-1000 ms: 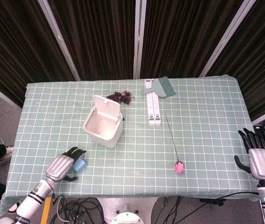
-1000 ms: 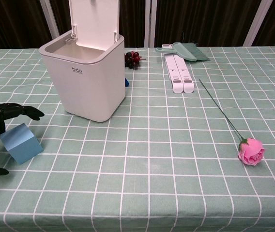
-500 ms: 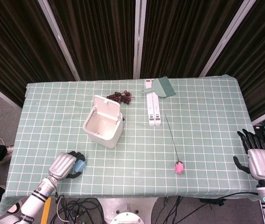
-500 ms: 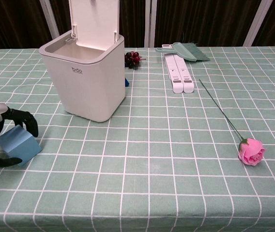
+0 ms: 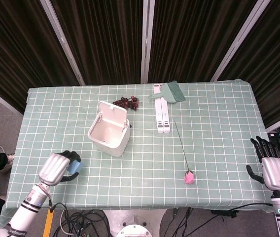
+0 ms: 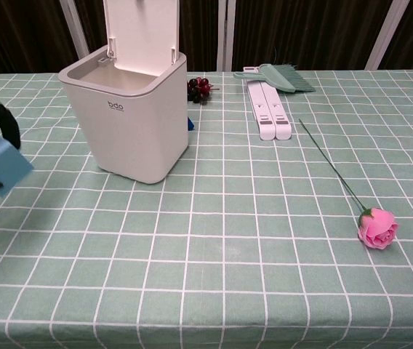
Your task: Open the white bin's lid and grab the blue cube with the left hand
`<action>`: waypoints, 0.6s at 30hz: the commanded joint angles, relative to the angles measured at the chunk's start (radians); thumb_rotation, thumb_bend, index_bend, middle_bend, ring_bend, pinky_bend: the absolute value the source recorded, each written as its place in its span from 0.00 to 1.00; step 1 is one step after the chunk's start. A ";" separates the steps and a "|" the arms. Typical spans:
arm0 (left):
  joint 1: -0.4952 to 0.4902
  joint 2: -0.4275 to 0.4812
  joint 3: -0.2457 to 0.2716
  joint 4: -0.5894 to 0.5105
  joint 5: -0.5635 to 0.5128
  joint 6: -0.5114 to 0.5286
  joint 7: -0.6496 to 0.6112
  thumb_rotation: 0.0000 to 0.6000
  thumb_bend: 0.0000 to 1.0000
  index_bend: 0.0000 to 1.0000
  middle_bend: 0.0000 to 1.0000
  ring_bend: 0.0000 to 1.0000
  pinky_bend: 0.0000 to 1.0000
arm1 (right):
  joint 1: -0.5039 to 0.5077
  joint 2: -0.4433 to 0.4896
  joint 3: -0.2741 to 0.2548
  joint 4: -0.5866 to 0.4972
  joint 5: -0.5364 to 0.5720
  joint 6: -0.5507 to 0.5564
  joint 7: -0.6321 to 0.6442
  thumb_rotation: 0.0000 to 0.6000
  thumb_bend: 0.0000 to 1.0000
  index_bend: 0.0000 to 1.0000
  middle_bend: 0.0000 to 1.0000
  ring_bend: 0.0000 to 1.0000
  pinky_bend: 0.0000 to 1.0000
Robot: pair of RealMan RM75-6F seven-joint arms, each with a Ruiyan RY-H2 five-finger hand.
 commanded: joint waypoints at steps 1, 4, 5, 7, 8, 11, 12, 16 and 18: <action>-0.011 0.110 -0.075 -0.118 0.009 0.054 0.027 1.00 0.26 0.47 0.47 0.45 0.70 | 0.001 -0.002 0.000 0.001 0.000 -0.001 0.000 1.00 0.28 0.00 0.00 0.00 0.00; -0.052 0.147 -0.137 -0.172 0.041 0.067 0.061 1.00 0.26 0.46 0.47 0.45 0.69 | 0.003 -0.004 -0.001 0.000 -0.002 -0.004 0.001 1.00 0.28 0.00 0.00 0.00 0.00; -0.072 0.146 -0.162 -0.186 0.043 0.064 0.065 1.00 0.26 0.46 0.47 0.45 0.69 | 0.004 -0.004 -0.002 0.000 -0.004 -0.005 0.001 1.00 0.28 0.00 0.00 0.00 0.00; -0.104 0.142 -0.192 -0.207 0.030 0.040 0.053 1.00 0.26 0.46 0.47 0.45 0.69 | 0.004 -0.005 -0.002 0.000 -0.006 -0.003 0.000 1.00 0.28 0.00 0.00 0.00 0.00; -0.127 0.136 -0.207 -0.218 0.018 0.015 0.046 1.00 0.26 0.45 0.47 0.45 0.69 | 0.003 -0.006 -0.002 0.002 -0.004 -0.002 0.001 1.00 0.28 0.00 0.00 0.00 0.00; -0.188 0.098 -0.237 -0.211 0.000 -0.042 0.051 1.00 0.26 0.45 0.47 0.45 0.68 | 0.002 -0.006 -0.001 0.008 0.003 -0.005 0.006 1.00 0.28 0.00 0.00 0.00 0.00; -0.205 0.082 -0.243 -0.204 -0.006 -0.058 0.051 1.00 0.26 0.45 0.47 0.45 0.68 | 0.001 -0.006 -0.001 0.011 0.005 -0.006 0.008 1.00 0.28 0.00 0.00 0.00 0.00; -0.282 -0.007 -0.270 -0.122 -0.036 -0.115 0.044 1.00 0.26 0.45 0.46 0.44 0.67 | -0.002 -0.008 -0.001 0.024 0.013 -0.011 0.023 1.00 0.28 0.00 0.00 0.00 0.00; -0.307 -0.043 -0.276 -0.073 -0.061 -0.139 0.032 1.00 0.26 0.45 0.45 0.43 0.66 | -0.003 -0.009 -0.002 0.030 0.016 -0.013 0.030 1.00 0.28 0.00 0.00 0.00 0.00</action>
